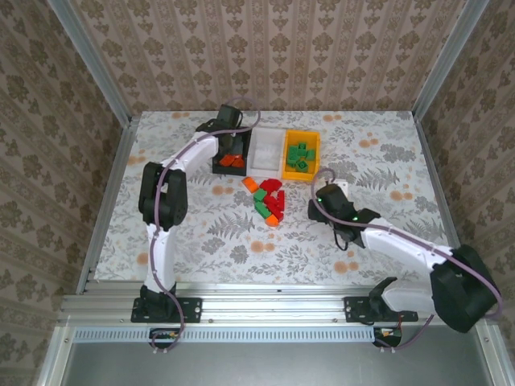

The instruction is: Sort the legos into containers by color

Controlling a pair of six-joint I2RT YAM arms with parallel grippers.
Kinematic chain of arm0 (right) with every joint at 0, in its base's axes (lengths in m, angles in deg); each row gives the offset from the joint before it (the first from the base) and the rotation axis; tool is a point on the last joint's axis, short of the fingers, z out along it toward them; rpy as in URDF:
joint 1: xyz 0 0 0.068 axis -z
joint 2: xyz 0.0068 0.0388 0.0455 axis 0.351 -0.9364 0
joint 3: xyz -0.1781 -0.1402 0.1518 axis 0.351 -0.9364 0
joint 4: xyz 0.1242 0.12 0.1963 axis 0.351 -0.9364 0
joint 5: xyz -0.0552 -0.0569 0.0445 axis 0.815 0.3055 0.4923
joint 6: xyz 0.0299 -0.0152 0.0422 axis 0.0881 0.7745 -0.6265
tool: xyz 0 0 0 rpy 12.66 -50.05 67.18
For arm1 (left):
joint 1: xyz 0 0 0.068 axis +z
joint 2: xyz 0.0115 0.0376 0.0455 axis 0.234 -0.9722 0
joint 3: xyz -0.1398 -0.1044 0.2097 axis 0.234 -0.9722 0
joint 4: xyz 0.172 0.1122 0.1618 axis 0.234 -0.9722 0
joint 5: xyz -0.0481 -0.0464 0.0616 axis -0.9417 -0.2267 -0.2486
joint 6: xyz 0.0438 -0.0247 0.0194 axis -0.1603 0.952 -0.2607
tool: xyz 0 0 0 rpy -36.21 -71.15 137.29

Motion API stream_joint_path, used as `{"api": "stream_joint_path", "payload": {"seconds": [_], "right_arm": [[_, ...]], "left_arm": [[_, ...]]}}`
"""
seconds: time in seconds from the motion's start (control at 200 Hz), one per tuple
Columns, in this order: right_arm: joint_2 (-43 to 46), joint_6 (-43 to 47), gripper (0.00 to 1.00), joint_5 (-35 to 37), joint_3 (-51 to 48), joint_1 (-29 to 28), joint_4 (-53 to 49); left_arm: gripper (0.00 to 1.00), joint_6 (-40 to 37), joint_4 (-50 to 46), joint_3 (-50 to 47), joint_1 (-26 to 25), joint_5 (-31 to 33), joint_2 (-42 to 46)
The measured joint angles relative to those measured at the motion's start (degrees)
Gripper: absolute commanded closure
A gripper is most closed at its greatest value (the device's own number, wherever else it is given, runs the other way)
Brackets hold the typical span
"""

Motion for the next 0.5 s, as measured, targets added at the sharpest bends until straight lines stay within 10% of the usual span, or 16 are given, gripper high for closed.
{"api": "stream_joint_path", "payload": {"seconds": [0.5], "right_arm": [[12.9,-16.4,0.17,-3.4,-9.1,9.3,-10.4]], "left_arm": [[0.38,0.9,1.2,-0.5,0.4,-4.7,-0.3]]}}
